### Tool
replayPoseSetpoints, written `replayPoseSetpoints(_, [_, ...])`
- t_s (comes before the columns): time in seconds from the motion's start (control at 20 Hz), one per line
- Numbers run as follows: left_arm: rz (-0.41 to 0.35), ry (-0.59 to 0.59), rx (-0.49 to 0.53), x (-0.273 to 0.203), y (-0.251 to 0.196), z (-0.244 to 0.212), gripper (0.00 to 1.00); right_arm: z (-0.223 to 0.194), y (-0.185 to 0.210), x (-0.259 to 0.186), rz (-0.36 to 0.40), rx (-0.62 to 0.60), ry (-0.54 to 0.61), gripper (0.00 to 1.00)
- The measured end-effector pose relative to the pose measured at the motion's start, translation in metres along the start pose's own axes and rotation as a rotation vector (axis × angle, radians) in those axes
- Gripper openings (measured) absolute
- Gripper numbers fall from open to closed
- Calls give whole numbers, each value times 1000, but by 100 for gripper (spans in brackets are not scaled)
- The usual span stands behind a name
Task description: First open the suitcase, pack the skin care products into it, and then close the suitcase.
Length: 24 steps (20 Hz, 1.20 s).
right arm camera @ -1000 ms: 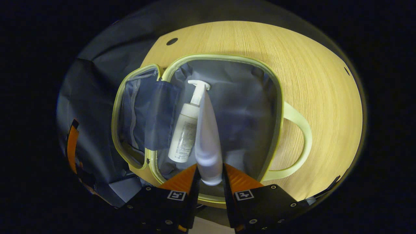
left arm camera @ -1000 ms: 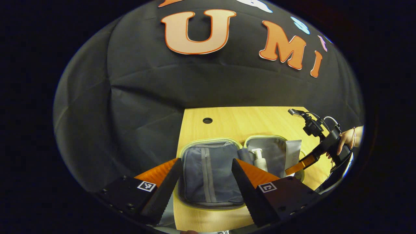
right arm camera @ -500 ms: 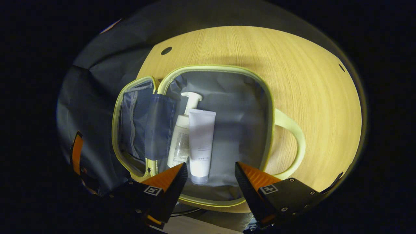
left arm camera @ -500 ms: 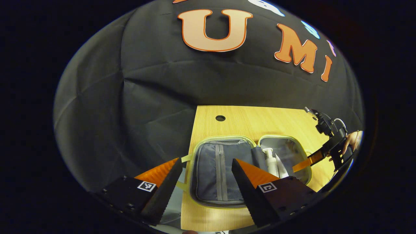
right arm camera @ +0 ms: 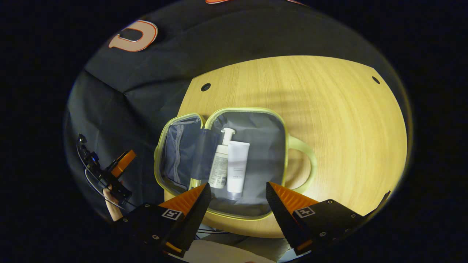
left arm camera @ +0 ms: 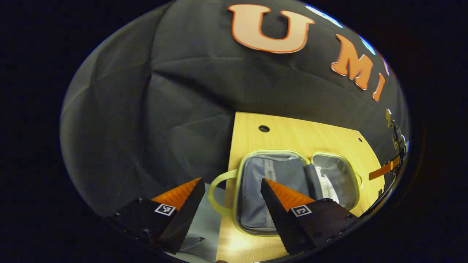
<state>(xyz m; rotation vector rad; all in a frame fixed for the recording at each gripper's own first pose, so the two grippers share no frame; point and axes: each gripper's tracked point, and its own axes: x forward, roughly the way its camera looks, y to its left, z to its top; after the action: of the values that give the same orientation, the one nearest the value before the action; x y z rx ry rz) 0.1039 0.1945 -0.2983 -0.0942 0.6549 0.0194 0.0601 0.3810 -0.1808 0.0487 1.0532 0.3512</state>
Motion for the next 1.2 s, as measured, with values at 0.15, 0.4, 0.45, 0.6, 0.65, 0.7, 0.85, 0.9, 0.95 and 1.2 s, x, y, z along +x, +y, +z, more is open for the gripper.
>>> replayPoseSetpoints(0.15, [29, 58, -67, 39, 50, -28, 98, 3, -24, -10, -50, 38, -29, 96])
replayPoseSetpoints(0.4, [-114, 125, -322, 73, 63, -66, 98, 6, -52, -28, -98, 92, -52, 96])
replayPoseSetpoints(0.45, [-125, 138, -368, 81, 61, -74, 98, 5, -55, -30, -102, 98, -52, 96])
replayPoseSetpoints(0.6, [-177, 167, -512, 95, 58, -90, 100, 1, -52, -30, -105, 113, -44, 96])
replayPoseSetpoints(0.65, [-192, 172, -559, 99, 55, -95, 96, 0, -51, -30, -104, 115, -41, 96])
replayPoseSetpoints(0.7, [-216, 166, -602, 102, 52, -96, 95, 0, -51, -30, -104, 117, -37, 96])
replayPoseSetpoints(0.85, [-254, 160, -731, 104, 43, -100, 59, -1, -51, -31, -106, 121, -25, 96])
replayPoseSetpoints(0.9, [-261, 154, -754, 108, 42, -96, 45, -1, -50, -29, -105, 125, -24, 96])
replayPoseSetpoints(0.95, [-264, 141, -762, 109, 42, -98, 30, -1, -49, -29, -102, 125, -21, 96])
replayPoseSetpoints(1.2, [-231, 132, -673, 86, 21, -78, 8, 2, -51, -28, -92, 119, -35, 96])
